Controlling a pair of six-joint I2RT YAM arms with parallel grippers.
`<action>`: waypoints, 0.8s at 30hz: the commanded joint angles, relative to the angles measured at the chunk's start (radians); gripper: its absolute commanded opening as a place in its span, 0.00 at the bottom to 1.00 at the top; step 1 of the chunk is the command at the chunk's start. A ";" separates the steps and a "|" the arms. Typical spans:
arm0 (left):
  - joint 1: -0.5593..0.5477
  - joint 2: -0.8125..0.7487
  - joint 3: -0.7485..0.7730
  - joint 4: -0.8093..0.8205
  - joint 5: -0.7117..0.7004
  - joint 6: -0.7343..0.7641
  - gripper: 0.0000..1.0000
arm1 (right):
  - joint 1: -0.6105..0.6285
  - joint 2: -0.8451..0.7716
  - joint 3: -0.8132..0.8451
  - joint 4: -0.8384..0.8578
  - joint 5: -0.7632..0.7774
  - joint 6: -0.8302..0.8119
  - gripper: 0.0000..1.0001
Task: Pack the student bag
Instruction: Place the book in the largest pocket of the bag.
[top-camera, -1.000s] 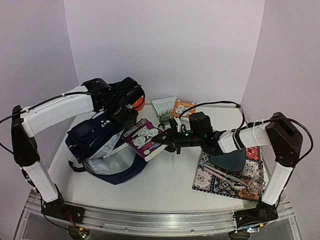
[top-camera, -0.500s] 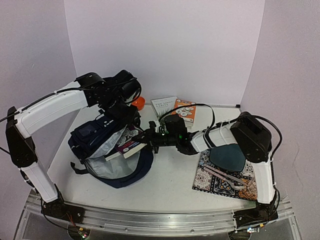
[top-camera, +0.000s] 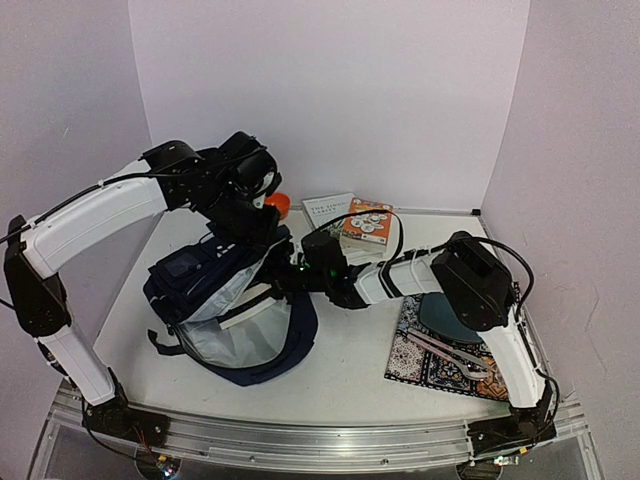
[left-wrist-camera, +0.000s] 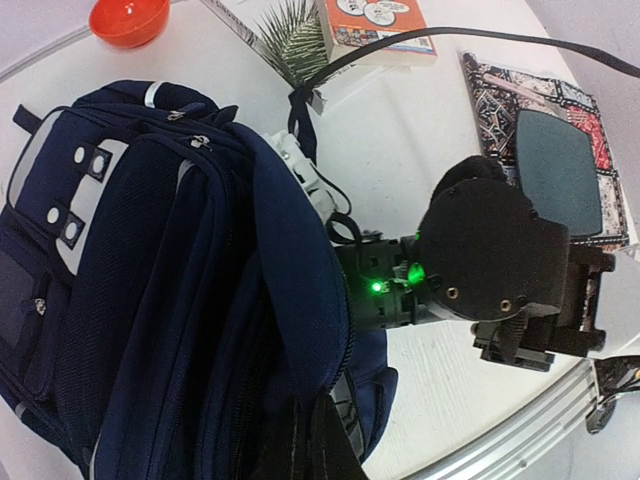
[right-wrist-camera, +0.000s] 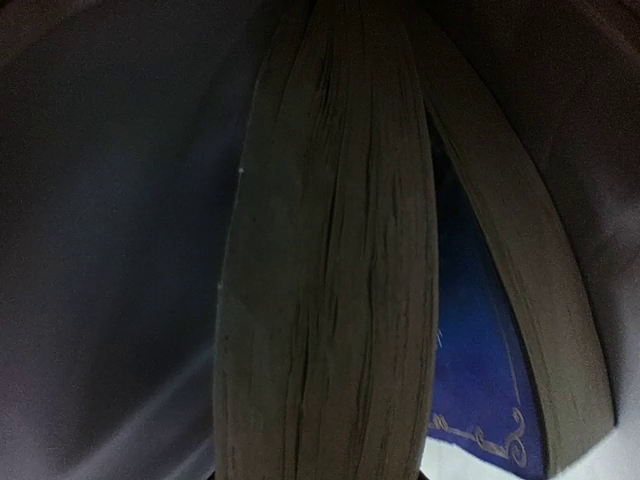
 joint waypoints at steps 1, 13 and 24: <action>-0.012 -0.106 0.027 0.209 0.092 -0.050 0.00 | 0.008 0.006 0.096 0.014 0.090 -0.047 0.08; 0.037 -0.163 -0.056 0.247 -0.012 -0.038 0.00 | 0.023 -0.053 0.147 -0.318 0.133 -0.232 0.67; 0.109 -0.178 -0.141 0.254 -0.070 -0.005 0.00 | 0.023 -0.232 0.066 -0.531 0.136 -0.411 0.98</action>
